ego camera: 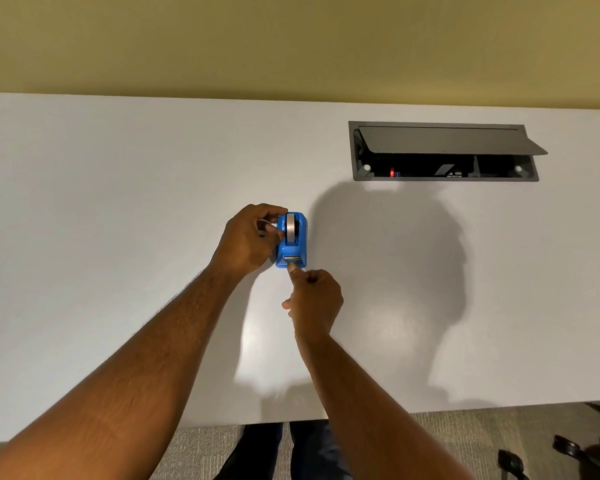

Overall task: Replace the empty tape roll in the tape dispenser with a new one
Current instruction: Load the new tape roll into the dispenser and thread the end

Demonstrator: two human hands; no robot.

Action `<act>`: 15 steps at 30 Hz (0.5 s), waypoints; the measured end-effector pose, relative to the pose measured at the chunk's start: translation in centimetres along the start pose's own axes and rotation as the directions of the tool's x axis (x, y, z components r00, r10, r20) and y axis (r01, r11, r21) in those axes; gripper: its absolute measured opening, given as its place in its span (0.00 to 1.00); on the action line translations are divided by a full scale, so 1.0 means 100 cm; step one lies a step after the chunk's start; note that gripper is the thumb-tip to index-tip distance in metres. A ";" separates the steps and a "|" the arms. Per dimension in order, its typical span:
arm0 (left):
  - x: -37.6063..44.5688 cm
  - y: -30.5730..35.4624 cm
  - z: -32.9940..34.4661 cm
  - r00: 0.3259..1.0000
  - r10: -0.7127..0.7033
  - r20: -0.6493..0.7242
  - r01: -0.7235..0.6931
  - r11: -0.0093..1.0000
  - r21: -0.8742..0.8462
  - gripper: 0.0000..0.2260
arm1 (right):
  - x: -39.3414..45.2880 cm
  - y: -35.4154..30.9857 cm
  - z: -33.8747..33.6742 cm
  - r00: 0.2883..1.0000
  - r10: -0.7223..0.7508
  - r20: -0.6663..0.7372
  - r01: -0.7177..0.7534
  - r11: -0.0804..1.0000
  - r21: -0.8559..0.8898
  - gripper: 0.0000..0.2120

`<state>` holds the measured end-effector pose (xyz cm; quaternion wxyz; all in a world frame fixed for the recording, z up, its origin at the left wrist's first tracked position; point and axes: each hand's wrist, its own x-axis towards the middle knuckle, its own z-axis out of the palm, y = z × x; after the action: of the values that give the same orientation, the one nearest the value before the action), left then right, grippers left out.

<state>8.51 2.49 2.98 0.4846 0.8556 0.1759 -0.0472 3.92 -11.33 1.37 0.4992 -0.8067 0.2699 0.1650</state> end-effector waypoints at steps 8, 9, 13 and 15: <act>0.001 0.001 -0.001 1.000 0.007 -0.007 -0.007 1.000 0.025 0.17 | 0.004 -0.001 -0.006 0.999 -0.051 0.006 0.051 0.993 -0.107 0.21; 0.001 0.000 -0.001 1.000 0.005 -0.003 -0.005 1.000 0.027 0.17 | 0.004 -0.001 -0.007 0.998 -0.060 0.012 0.061 0.991 -0.118 0.21; 0.002 -0.001 -0.001 1.000 0.002 0.006 -0.002 1.000 0.011 0.16 | 0.010 -0.001 -0.011 0.995 -0.086 0.050 0.093 0.981 -0.172 0.19; 0.002 -0.001 -0.001 1.000 -0.001 0.002 0.001 1.000 0.022 0.16 | 0.014 0.001 -0.015 0.994 -0.087 0.059 0.097 0.978 -0.184 0.18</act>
<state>8.68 2.68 2.89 0.4752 0.8608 0.1753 -0.0504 4.99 -13.03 1.24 0.4351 -0.8571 0.2029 0.1869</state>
